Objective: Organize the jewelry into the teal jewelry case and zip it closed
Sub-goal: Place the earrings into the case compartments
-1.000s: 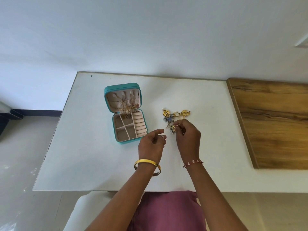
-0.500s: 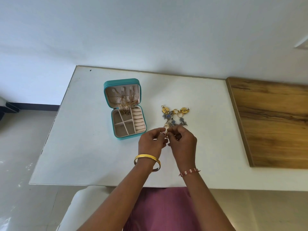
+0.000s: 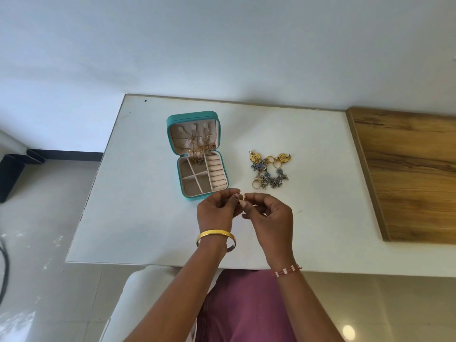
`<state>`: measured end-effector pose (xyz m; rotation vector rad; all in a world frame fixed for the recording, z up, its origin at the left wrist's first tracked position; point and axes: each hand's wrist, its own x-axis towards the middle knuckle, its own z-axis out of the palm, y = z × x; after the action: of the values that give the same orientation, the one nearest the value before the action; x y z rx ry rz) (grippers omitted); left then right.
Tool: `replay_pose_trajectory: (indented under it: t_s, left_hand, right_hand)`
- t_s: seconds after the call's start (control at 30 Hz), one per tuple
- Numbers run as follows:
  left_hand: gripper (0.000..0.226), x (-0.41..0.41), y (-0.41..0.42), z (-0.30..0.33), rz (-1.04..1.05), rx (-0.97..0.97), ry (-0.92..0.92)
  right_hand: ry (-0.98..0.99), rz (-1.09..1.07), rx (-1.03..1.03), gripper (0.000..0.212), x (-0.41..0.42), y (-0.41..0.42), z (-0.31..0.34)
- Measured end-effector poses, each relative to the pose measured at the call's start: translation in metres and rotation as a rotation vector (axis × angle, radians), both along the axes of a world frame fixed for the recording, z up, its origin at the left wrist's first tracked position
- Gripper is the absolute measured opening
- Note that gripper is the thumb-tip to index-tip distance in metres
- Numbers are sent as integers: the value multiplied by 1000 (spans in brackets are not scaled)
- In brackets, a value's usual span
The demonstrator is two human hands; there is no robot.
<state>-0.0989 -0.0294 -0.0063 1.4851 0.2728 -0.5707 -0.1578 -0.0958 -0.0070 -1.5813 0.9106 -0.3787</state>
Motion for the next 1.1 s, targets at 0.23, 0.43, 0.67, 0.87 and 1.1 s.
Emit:
replay_pose_trajectory:
  t_s: [0.23,0.43,0.67,0.87,1.1]
  left_hand:
    - [13,6,11,1,63,-56,0]
    - [16,25,52,-21,188,322,-373]
    - [34,40,57,-33,135,528,-353]
    - [35,43,61,-35,19,530,-420]
    - [33,33,73,-39,-14,511,-511]
  right_hand:
    - [-60,-3,-22,17,13,6,1]
    - [-75,-8,-37,17,30,-5,1]
    - [20,233,-399,15,61,-11,-7]
    - [54,399,-691,15,73,-15,-14]
    - [107,549,-955,16,56,-3,-19]
